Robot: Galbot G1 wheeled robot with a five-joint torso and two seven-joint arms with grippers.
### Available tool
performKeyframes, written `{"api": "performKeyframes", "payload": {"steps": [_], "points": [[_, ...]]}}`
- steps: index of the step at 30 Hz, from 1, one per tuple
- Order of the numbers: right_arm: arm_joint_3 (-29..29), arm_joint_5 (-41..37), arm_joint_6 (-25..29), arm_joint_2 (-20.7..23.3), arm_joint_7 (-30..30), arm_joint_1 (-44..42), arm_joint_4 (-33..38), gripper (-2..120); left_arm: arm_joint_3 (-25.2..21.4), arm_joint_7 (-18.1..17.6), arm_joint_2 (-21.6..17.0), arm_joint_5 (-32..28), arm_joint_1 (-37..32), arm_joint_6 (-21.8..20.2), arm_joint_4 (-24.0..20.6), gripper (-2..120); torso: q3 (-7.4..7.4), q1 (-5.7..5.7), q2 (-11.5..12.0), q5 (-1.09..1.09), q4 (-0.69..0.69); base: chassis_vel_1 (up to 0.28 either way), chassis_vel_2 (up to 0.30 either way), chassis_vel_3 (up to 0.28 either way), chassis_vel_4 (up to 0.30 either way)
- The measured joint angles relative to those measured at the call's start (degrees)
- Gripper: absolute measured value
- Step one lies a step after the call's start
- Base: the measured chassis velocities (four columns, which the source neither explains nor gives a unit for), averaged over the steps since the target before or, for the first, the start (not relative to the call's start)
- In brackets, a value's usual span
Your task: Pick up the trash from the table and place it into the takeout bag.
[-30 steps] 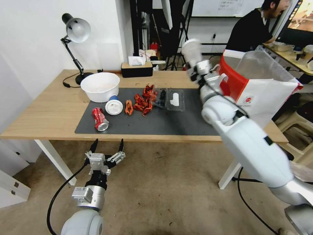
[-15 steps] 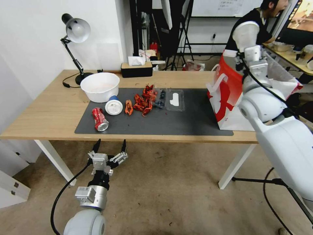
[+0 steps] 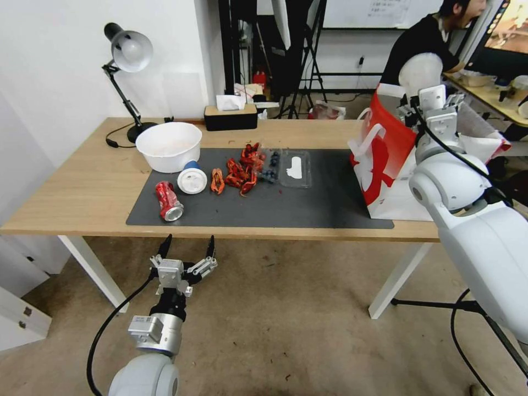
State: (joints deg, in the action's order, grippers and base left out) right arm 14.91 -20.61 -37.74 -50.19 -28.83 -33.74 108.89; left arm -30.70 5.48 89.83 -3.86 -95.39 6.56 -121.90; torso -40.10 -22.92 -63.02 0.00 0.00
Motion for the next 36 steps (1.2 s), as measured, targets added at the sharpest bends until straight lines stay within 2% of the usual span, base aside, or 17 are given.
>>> {"api": "performKeyframes", "payload": {"steps": [3,5,6,7,9,10,14,17,20,21,29,36], "points": [[0.55,-1.18,0.85,0.21,0.04,-0.07,0.36,99,0.01,0.03,0.0,0.09,-0.03,0.02,-0.09,100,0.0,0.0,0.0,0.0,0.0,0.0,0.0,0.0,0.0],[0.66,-6.15,6.49,0.43,0.22,-0.07,0.81,100,0.08,0.06,0.01,0.14,-0.06,0.02,-0.11,100,0.0,0.0,0.0,0.0,0.0,0.0,0.0,0.0,0.0],[0.66,-6.15,6.49,0.43,0.22,-0.07,0.81,100,0.08,0.06,0.01,0.14,-0.06,0.02,-0.11,100,0.0,0.0,0.0,0.0,0.0,0.0,0.0,0.0,0.0],[0.69,-8.64,8.85,0.47,0.61,-0.07,1.16,100,0.09,0.07,0.01,0.16,-0.08,0.03,-0.12,100,0.0,0.0,0.0,0.0,0.0,0.0,0.0,0.0,0.0],[0.76,-15.38,17.75,0.61,3.27,-0.57,2.57,100,0.12,0.09,0.01,0.18,-0.13,0.04,-0.12,100,0.0,0.0,0.0,-0.02,0.01,0.0,0.0,0.0,0.0],[0.76,-15.38,17.75,0.61,3.27,-0.57,2.57,100,0.12,0.09,0.01,0.18,-0.13,0.04,-0.12,100,0.0,0.0,0.0,-0.02,0.01,0.0,0.0,0.0,0.0],[0.69,-21.27,28.46,0.55,10.45,-4.04,5.51,100,0.13,0.1,-0.03,0.2,-0.17,0.1,-0.16,100,0.0,0.0,0.0,-0.01,0.0,0.0,0.0,0.0,0.0],[0.64,-21.73,30.64,0.16,12.83,-6.99,7.32,100,0.12,0.11,-0.08,0.2,-0.24,0.13,-0.19,100,0.0,0.0,0.0,0.0,0.01,0.0,0.0,0.0,0.0],[0.67,-20.53,31.75,-0.19,14.15,-10.66,8.96,100,0.09,0.11,-0.14,0.2,-0.3,0.16,-0.21,100,0.0,0.0,0.0,-0.02,0.01,0.0,0.0,0.0,0.0],[1.4,-16.7,32.22,-0.66,14.75,-15.26,10.35,100,0.05,0.11,-0.18,0.19,-0.3,0.17,-0.22,100,0.0,0.0,0.0,0.0,0.01,0.0,0.0,0.0,0.0],[4.57,-8.23,34.34,-2.86,15.11,-26.06,13.87,100,-0.06,0.1,-0.28,0.18,-0.18,0.18,-0.22,100,0.0,0.0,0.0,-0.01,0.01,0.0,0.0,0.0,0.0],[10.58,0.44,39.78,-6.46,14.86,-40.34,17.36,100,-0.07,0.09,-0.29,0.17,-0.02,0.18,0.0,100,0.01,0.0,0.0,-0.01,-0.01,0.0,0.0,0.0,0.0]]}}
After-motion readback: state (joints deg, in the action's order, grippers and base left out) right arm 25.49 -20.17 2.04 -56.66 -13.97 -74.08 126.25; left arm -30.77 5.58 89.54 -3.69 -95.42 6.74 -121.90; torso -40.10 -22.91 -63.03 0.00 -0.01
